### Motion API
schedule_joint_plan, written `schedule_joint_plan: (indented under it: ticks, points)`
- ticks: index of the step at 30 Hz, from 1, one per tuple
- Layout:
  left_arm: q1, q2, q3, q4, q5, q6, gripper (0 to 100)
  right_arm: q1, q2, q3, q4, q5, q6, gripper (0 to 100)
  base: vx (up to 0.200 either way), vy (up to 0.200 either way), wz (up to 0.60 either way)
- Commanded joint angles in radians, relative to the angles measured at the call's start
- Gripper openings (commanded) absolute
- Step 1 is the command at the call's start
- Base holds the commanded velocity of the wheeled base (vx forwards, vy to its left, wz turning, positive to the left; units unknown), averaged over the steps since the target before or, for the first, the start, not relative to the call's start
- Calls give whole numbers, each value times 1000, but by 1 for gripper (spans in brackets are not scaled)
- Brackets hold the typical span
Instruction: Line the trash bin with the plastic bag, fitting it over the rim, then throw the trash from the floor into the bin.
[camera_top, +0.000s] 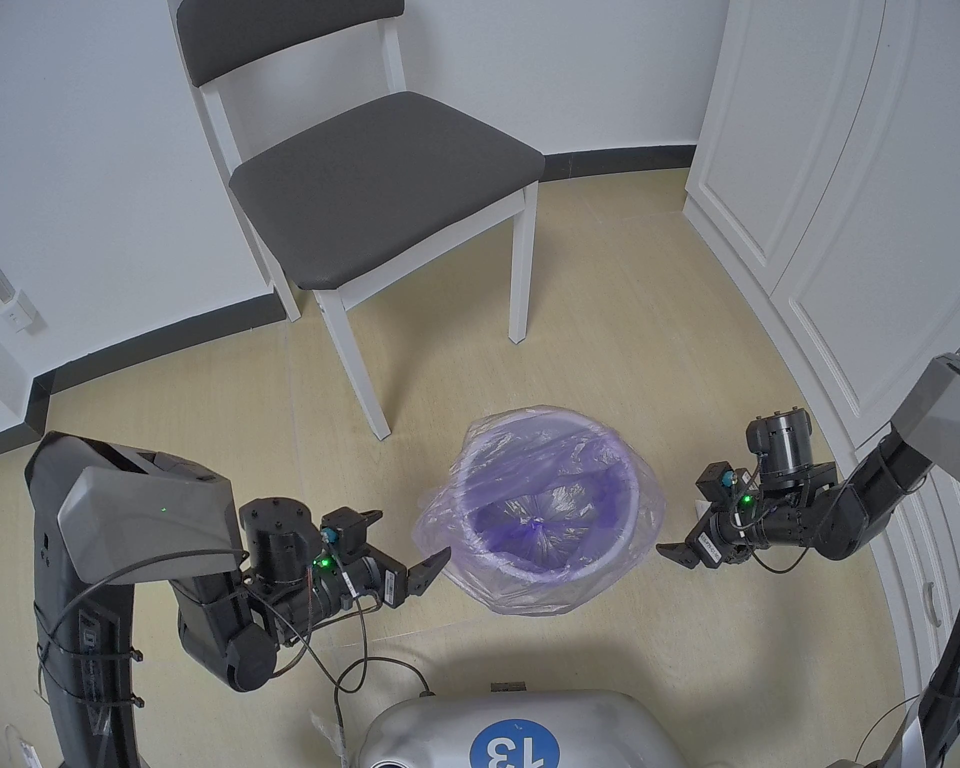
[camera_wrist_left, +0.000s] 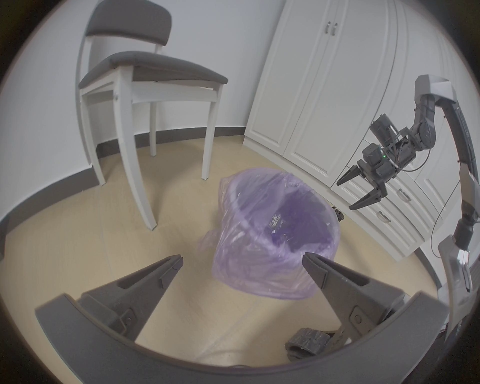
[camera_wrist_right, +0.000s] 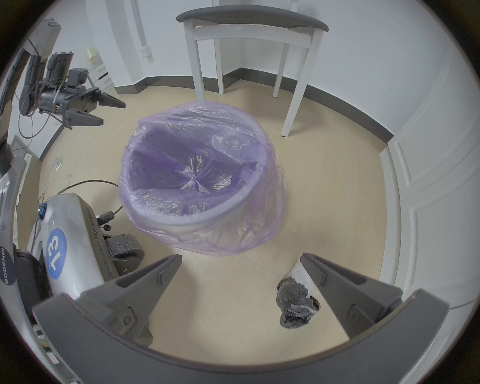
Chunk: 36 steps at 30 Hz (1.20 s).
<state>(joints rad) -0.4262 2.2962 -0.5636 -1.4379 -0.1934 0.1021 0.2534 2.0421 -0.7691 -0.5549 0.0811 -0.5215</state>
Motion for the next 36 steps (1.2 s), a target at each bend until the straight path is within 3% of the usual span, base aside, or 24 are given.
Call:
schedule_joint_plan:
  ticks: [1,7,14,22,36]
  points:
    - [-57,-49,-268,269,9,133,100,-2,-92,105,-40,-17,35,100,0,0,0]
    - [-112,-12,-570,634,88,295,100,1,-82,223,-318,-17,109,100,0,0,0]
    - [-137,100,-823,818,190,399,100,-51,-80,307,-531,2,132,100,0,0,0]
    - [-167,223,-953,858,241,447,100,-85,-128,306,-530,66,149,100,0,0,0]
    - [-171,252,-983,850,267,465,100,-95,-122,301,-530,72,153,100,0,0,0]
